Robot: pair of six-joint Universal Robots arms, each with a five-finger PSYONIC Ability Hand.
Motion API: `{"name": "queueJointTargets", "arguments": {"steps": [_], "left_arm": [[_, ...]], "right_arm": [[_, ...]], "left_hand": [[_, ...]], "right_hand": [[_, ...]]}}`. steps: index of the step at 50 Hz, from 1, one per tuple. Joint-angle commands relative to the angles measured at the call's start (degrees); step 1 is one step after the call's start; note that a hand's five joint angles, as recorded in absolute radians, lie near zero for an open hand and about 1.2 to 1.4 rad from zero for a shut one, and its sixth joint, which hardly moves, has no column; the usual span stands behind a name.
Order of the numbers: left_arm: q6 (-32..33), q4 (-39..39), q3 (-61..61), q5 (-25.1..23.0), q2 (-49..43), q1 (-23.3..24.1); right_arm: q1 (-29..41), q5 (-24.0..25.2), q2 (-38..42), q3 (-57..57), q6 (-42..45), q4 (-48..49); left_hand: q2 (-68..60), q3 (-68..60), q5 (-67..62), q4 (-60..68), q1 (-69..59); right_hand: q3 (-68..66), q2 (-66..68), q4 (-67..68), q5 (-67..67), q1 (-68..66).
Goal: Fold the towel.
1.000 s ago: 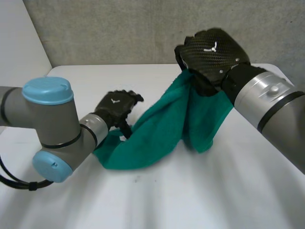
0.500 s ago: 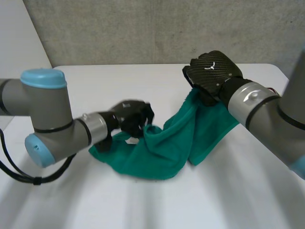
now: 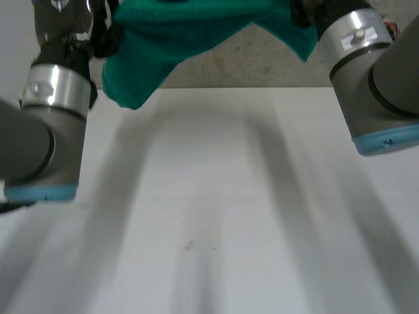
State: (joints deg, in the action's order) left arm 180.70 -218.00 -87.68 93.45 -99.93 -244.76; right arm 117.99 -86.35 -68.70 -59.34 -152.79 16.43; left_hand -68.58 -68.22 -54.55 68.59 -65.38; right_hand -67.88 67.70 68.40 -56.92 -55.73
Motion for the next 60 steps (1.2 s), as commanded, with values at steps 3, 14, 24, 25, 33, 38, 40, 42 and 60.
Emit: {"name": "queueJointTargets", "arguments": {"steps": [3,14,24,25,33,38,40,42,60], "left_arm": [[0.09,1.43,-21.55,0.59,-0.43,3.50],[-0.09,21.55,-22.45,0.68,-5.98,8.07],[-0.09,32.28,-17.62,0.06,0.07,9.66],[-0.09,32.37,-17.18,0.06,0.78,9.39],[0.17,32.90,-11.03,-2.30,2.98,0.35],[0.61,33.51,-7.78,-10.54,0.28,-2.99],[1.93,33.95,-6.19,-13.82,-3.33,-3.70],[3.68,34.39,-4.96,-15.31,-5.62,-4.14],[22.50,40.19,13.06,-15.14,-26.19,-6.34]], "right_arm": [[-0.48,0.75,7.35,-8.95,0.04,-19.32],[-0.74,0.39,11.84,-15.10,-0.31,-20.39],[-0.83,0.39,7.81,-19.31,-0.31,-19.68],[-0.83,0.39,7.36,-19.76,-0.31,-19.42],[-5.04,0.83,5.34,-25.20,0.48,-15.38],[-5.84,1.10,5.42,-26.61,0.56,-14.59],[-5.84,1.18,5.60,-27.31,0.48,-13.45],[-5.84,1.18,5.69,-27.41,0.48,-13.09],[-4.87,1.18,6.39,-29.16,1.53,-11.51]], "left_hand": [[-11.42,-11.78,-15.45,11.41,-14.62],[-0.89,-1.26,-4.93,0.89,-4.09],[42.05,41.68,38.01,-42.05,38.84],[42.55,42.19,38.52,-42.56,39.35],[42.73,42.36,38.69,-42.73,39.52],[42.06,41.69,38.02,-42.06,38.85],[42.05,41.69,38.02,-42.06,38.85],[41.89,41.52,37.85,-41.89,38.68],[42.22,41.86,38.19,-42.23,39.02]], "right_hand": [[-12.12,12.30,11.60,-13.08,-24.27],[-12.12,12.30,11.60,-13.08,-24.27],[-12.12,12.30,11.60,-13.08,-24.27],[-12.12,12.30,11.60,-13.08,-24.27],[-12.12,12.30,11.60,-13.08,-24.27],[-12.12,12.30,11.60,-13.08,-24.27],[-12.12,12.30,11.60,-13.08,-24.27],[-12.12,12.30,11.60,-13.08,-24.27],[-12.12,12.30,11.60,-13.08,-24.27]]}}
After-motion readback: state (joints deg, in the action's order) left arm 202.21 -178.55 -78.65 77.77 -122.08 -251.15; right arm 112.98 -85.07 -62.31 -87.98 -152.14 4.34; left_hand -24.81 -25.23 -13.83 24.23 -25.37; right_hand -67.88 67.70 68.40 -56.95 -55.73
